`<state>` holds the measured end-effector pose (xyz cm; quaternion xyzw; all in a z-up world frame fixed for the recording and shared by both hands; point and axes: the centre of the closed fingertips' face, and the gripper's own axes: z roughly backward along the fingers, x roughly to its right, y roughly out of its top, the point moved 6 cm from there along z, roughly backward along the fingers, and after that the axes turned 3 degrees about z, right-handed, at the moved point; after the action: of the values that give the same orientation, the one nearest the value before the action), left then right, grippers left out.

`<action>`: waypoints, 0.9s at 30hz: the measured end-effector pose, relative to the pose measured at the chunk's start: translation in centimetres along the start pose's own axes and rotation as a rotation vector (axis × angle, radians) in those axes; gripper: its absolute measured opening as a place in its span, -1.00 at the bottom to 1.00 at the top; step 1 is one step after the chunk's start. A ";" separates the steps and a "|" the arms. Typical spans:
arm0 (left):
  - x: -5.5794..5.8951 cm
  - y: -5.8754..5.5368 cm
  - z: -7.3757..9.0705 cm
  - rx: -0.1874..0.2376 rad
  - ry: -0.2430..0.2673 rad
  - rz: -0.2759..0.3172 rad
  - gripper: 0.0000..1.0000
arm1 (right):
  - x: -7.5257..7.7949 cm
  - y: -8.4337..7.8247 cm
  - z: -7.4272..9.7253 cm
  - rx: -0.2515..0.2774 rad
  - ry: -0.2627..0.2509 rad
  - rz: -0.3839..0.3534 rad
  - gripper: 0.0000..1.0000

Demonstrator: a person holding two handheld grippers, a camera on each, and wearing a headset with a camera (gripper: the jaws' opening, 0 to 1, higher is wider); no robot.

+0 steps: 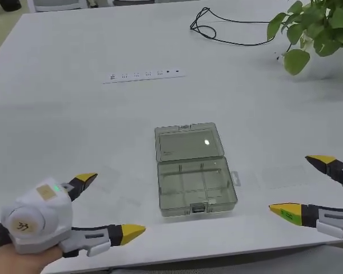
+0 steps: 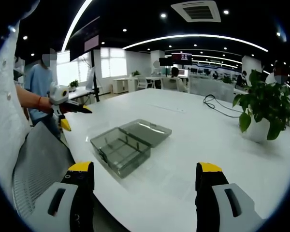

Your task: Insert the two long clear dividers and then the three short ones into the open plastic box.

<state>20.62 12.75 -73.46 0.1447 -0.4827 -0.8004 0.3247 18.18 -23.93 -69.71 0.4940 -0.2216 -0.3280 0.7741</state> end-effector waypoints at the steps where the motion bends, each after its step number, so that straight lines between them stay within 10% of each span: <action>1: -0.2 0.0 0.0 -0.002 0.003 -0.001 0.96 | 0.0 0.0 0.0 0.001 0.000 -0.001 0.74; 27: -6.3 -1.6 0.0 -0.210 0.151 0.101 0.60 | -0.4 0.3 -0.6 0.007 0.005 -0.022 0.73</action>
<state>24.75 17.37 -75.34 0.1453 -0.3774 -0.8158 0.4135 18.38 -23.16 -69.74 0.5000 -0.2152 -0.3346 0.7692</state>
